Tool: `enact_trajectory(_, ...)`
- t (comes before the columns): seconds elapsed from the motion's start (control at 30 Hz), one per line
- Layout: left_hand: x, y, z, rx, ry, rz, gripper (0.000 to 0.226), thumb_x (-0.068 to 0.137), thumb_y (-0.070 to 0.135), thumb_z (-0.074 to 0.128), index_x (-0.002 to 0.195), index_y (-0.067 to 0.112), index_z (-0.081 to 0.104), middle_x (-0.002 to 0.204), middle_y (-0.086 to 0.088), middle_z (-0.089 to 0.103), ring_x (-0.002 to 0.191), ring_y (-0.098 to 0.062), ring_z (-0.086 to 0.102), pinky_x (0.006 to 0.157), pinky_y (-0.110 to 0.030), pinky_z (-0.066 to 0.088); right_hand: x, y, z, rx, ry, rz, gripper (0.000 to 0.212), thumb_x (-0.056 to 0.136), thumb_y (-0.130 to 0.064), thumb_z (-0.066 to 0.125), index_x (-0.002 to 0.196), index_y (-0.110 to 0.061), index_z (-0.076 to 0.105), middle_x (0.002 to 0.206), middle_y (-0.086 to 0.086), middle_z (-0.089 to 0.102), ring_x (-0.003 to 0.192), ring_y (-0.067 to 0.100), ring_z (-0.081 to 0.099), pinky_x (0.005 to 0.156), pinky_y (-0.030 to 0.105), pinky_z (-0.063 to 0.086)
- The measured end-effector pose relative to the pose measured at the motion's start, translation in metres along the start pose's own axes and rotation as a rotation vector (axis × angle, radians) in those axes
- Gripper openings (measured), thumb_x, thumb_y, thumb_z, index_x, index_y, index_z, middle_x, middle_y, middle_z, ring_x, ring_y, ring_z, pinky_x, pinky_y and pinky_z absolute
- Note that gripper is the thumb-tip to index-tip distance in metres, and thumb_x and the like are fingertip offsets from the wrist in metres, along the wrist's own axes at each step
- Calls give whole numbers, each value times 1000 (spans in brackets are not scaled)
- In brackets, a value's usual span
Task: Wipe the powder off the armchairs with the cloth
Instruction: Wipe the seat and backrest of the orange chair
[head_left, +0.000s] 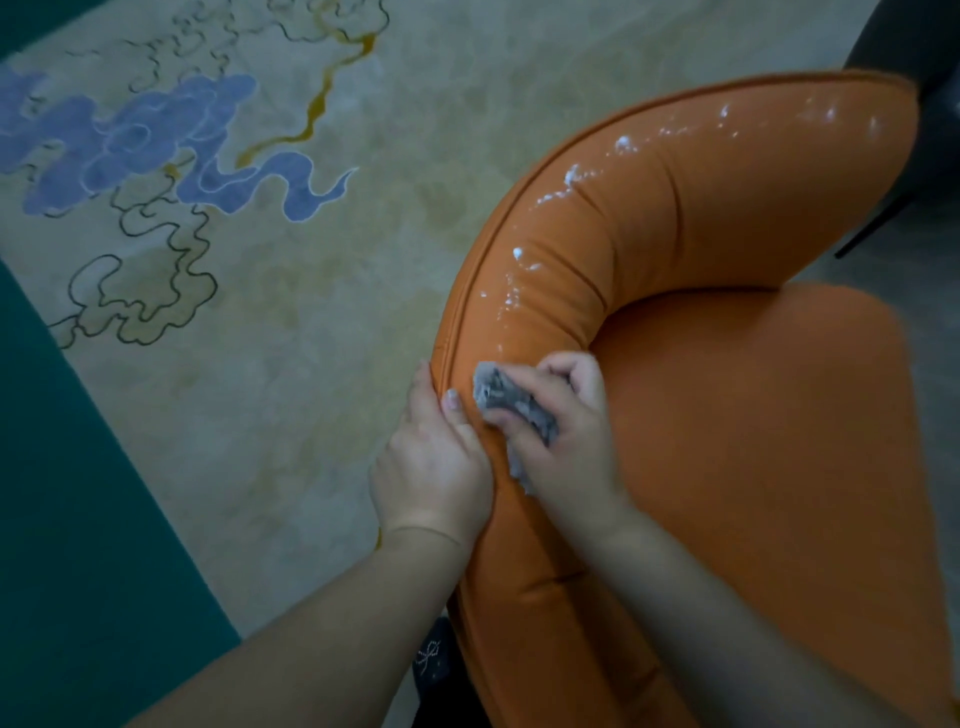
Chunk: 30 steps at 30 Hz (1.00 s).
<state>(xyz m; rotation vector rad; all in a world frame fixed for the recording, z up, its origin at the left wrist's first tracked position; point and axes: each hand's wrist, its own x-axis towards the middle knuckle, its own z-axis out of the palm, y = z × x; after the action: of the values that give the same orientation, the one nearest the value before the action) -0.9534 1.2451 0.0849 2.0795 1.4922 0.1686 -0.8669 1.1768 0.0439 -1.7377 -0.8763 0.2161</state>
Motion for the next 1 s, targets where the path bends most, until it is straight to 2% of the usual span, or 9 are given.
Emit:
enact_trajectory(0.1, -2, -1, 0, -15, 5, 42, 51, 99, 37, 27, 150, 34, 22, 129, -14, 59, 102, -40, 59, 78, -41, 44, 37, 3, 8, -57, 42, 24, 38, 80, -28, 67, 116, -17, 68, 102, 1, 42, 97, 16, 49, 92, 31, 45)
enact_trajectory(0.17, -2, -3, 1, -37, 3, 94, 53, 98, 41, 24, 150, 41, 15, 137, -6, 54, 105, -35, 59, 78, -40, 44, 40, 5, 12, -59, 74, 16, 40, 81, -29, 66, 119, -18, 66, 101, 1, 41, 97, 16, 48, 94, 28, 43)
enact_trajectory(0.27, -3, -6, 2, -75, 4, 168, 59, 91, 50, 19, 149, 44, 13, 147, 6, 43, 116, -26, 55, 84, -39, 47, 8, 3, 7, -4, 95, 42, 41, 84, -32, 64, 124, -35, 57, 102, -1, 41, 98, 9, 49, 93, 17, 39)
enact_trajectory(0.33, -2, -8, 3, -93, -1, 197, 61, 89, 53, 17, 149, 47, 11, 149, 9, 40, 122, -21, 51, 88, -38, 46, -8, 2, 3, 45, 68, 61, 41, 85, -32, 63, 124, -39, 55, 101, -2, 41, 97, 4, 48, 91, 12, 37)
enact_trajectory(0.5, -1, -10, 7, -60, 2, 254, 58, 88, 56, 15, 145, 55, 1, 147, 8, 40, 127, -18, 47, 89, -39, 47, 46, 10, 11, -56, 134, 25, 36, 84, -22, 66, 120, -23, 64, 100, 2, 40, 94, 14, 50, 92, 20, 41)
enact_trajectory(0.67, 0, -11, 9, -46, 4, 261, 60, 87, 58, 15, 146, 54, 5, 143, 8, 44, 121, -20, 51, 88, -39, 47, 39, 9, 9, -4, 127, 66, 37, 84, -11, 68, 119, -23, 62, 100, 6, 41, 91, -9, 47, 86, 3, 36)
enact_trajectory(0.8, 0, -10, 7, -34, 7, 252, 61, 87, 58, 18, 147, 52, 9, 133, 0, 53, 110, -29, 56, 84, -43, 49, -4, 4, 1, 2, 67, 30, 35, 86, -20, 64, 120, -26, 64, 99, -5, 39, 93, 0, 47, 89, 9, 36)
enact_trajectory(0.9, -1, -9, 7, -8, 2, 247, 58, 90, 55, 21, 146, 53, 8, 129, -1, 54, 107, -29, 57, 82, -42, 49, 44, 11, 7, -123, 99, -22, 34, 82, -14, 68, 115, -21, 69, 97, 1, 39, 92, 17, 48, 88, 17, 39)
enact_trajectory(1.0, -1, -9, 7, -18, 3, 240, 58, 90, 54, 21, 146, 54, 7, 131, 0, 53, 108, -27, 56, 84, -41, 49, 87, 18, 15, -106, 180, 64, 32, 81, -14, 68, 113, -15, 70, 98, 5, 40, 93, 23, 51, 90, 12, 36)
